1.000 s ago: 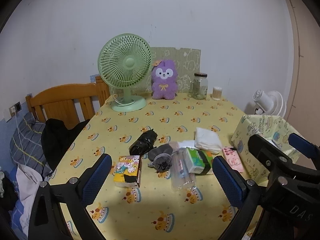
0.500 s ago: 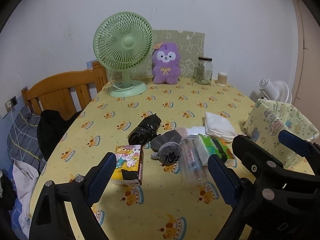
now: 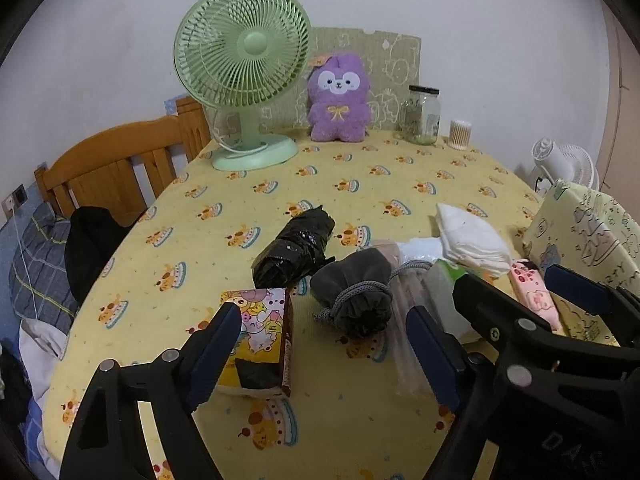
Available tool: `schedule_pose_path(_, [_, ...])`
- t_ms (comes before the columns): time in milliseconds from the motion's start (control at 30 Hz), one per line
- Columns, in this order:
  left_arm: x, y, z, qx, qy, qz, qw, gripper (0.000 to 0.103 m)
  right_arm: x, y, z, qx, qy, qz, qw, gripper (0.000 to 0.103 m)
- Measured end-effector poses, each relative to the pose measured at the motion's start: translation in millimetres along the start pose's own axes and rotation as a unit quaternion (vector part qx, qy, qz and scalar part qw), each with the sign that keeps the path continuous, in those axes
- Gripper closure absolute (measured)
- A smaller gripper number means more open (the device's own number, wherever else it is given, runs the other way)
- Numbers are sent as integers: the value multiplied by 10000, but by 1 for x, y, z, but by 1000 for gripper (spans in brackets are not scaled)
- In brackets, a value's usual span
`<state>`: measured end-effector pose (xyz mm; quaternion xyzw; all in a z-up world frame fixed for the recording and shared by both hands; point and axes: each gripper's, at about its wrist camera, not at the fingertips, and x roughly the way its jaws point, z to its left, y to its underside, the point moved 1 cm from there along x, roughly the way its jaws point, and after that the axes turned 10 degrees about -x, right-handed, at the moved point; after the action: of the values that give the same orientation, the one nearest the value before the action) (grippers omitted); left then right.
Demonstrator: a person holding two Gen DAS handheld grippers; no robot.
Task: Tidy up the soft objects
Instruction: 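Move the left tool to the cartoon box while the right tool approaches the green tissue pack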
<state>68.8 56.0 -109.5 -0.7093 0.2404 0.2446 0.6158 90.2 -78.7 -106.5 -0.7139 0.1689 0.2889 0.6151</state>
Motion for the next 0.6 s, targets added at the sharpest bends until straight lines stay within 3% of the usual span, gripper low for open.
schedule_pose_path(233, [18, 4, 1, -19, -66, 251, 9997, 18, 24, 4, -5, 120, -97, 357, 9992, 14])
schedule_pose_path(400, [24, 9, -3, 70, -140, 354, 9992, 20, 37, 9, -6, 197, -232, 605, 9977, 25])
schedule_pose_path(600, [22, 8, -3, 43, -122, 323, 9994, 20, 34, 11, -6, 250, -280, 511, 9980, 33])
